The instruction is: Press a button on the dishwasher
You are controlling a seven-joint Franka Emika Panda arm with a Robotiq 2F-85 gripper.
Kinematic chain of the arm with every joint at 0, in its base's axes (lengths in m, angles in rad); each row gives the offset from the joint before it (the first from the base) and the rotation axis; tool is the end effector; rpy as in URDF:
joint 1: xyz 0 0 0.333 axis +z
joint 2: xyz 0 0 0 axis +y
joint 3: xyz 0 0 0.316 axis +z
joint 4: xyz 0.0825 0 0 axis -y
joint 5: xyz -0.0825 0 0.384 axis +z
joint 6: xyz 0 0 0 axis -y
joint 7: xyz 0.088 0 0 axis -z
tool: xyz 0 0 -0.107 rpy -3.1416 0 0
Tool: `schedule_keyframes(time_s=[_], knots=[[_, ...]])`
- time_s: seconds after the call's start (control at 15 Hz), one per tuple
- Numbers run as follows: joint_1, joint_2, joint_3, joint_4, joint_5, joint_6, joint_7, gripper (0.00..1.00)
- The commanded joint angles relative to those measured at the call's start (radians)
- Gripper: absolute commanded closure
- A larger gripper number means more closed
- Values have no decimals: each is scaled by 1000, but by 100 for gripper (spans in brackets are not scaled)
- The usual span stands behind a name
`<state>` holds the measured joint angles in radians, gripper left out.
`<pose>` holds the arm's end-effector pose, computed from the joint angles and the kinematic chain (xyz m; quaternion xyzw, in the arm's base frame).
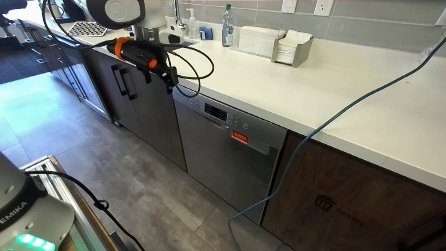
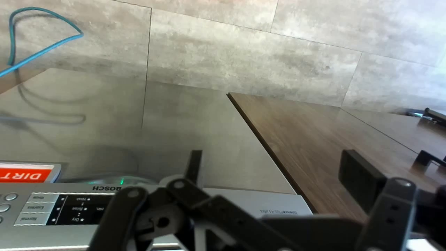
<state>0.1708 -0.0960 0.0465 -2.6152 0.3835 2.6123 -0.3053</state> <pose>0.4305 0.0864 0.2923 -0.9888 -0.0990 -0.0504 0.0995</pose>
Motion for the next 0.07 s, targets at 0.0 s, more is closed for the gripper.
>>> schedule_keyframes(time_s=[0.0], knots=[[-8, -1, 8, 1, -1, -4, 3, 0]])
